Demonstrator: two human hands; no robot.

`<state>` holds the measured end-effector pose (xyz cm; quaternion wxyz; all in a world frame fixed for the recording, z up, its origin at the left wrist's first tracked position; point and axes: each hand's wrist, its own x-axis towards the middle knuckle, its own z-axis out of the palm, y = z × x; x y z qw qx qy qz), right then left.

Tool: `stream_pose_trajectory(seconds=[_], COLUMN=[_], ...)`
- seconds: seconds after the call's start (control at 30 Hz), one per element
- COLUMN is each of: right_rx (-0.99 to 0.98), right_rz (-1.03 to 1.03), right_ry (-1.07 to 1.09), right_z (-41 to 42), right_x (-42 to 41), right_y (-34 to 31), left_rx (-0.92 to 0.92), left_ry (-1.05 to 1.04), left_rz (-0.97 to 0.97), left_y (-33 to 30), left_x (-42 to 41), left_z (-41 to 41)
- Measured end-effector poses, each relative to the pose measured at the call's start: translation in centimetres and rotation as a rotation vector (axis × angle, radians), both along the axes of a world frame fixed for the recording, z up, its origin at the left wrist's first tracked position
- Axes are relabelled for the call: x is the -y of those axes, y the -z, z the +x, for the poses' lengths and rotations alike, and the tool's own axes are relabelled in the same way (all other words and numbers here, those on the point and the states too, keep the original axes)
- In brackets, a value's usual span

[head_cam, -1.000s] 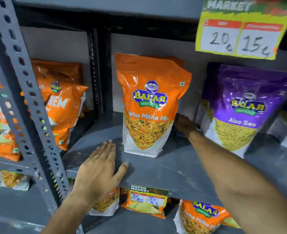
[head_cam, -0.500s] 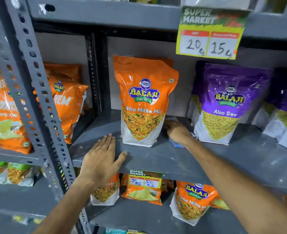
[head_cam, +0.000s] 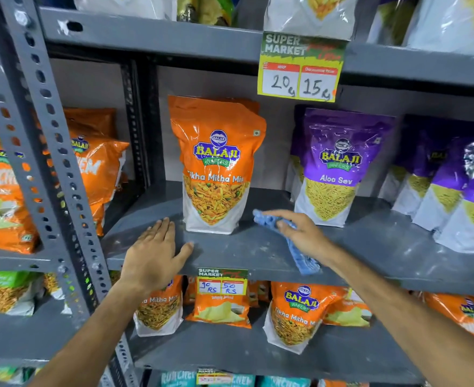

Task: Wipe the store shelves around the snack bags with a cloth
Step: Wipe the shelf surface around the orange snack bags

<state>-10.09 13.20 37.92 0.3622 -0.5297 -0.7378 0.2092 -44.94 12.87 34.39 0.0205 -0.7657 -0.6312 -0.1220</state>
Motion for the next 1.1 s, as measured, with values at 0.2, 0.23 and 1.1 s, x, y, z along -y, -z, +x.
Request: stream_pose_trajectory(seconds=[0.2, 0.23, 1.1], right_rx=[0.435, 0.433, -0.154], right_rz=[0.014, 0.043, -0.042], right_ry=[0.149, 0.122, -0.150], right_z=[-3.6, -4.3, -4.4], right_x=[-1.2, -0.4, 7.9], right_y=[1.8, 1.7, -0.7], left_rx=[0.005, 0.005, 0.030], left_ry=[0.006, 0.008, 0.018], left_rz=[-0.013, -0.014, 0.033], left_y=[0.0, 0.1, 0.6], left_x=[-0.1, -0.2, -0.5], left_z=[-0.2, -0.3, -0.2])
